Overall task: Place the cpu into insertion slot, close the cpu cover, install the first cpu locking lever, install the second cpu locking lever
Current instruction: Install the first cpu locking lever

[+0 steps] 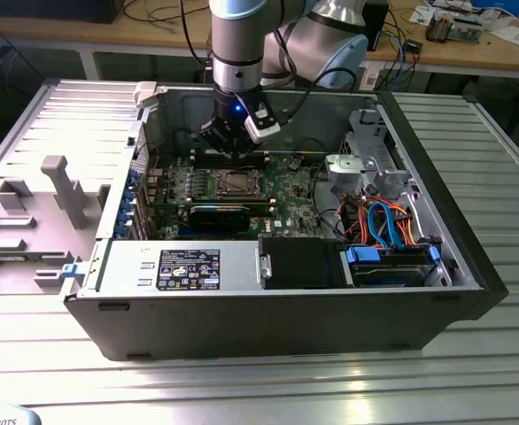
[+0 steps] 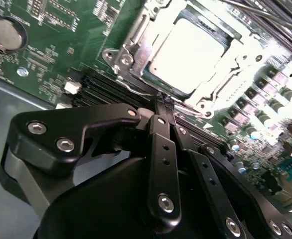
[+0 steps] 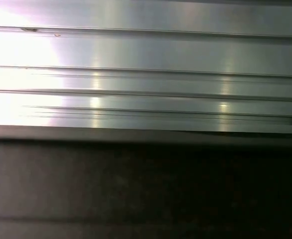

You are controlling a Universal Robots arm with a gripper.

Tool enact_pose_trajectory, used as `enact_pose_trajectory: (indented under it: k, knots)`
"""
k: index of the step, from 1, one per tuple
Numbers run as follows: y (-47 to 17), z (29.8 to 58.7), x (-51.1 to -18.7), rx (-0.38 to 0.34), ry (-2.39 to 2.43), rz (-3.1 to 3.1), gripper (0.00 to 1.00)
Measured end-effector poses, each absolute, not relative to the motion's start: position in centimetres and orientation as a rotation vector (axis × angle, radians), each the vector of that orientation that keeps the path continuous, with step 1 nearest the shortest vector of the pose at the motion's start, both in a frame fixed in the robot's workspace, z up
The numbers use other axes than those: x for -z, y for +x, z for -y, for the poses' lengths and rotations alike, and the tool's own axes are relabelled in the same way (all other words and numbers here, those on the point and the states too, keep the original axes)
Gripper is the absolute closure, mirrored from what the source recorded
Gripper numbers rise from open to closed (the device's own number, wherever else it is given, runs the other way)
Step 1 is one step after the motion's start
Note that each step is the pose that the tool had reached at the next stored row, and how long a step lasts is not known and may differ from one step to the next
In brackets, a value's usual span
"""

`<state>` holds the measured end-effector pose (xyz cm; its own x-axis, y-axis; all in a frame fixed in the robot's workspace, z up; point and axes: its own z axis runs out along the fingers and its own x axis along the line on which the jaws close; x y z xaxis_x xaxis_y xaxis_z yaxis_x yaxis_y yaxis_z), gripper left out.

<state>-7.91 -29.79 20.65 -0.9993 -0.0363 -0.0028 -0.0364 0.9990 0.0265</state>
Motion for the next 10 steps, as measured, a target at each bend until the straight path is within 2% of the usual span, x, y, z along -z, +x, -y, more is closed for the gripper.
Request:
enact_pose_trajectory:
  k: [10]
  knots:
    - [-6.4, 29.8, -20.2, -0.047, -0.057, -3.138, 0.89]
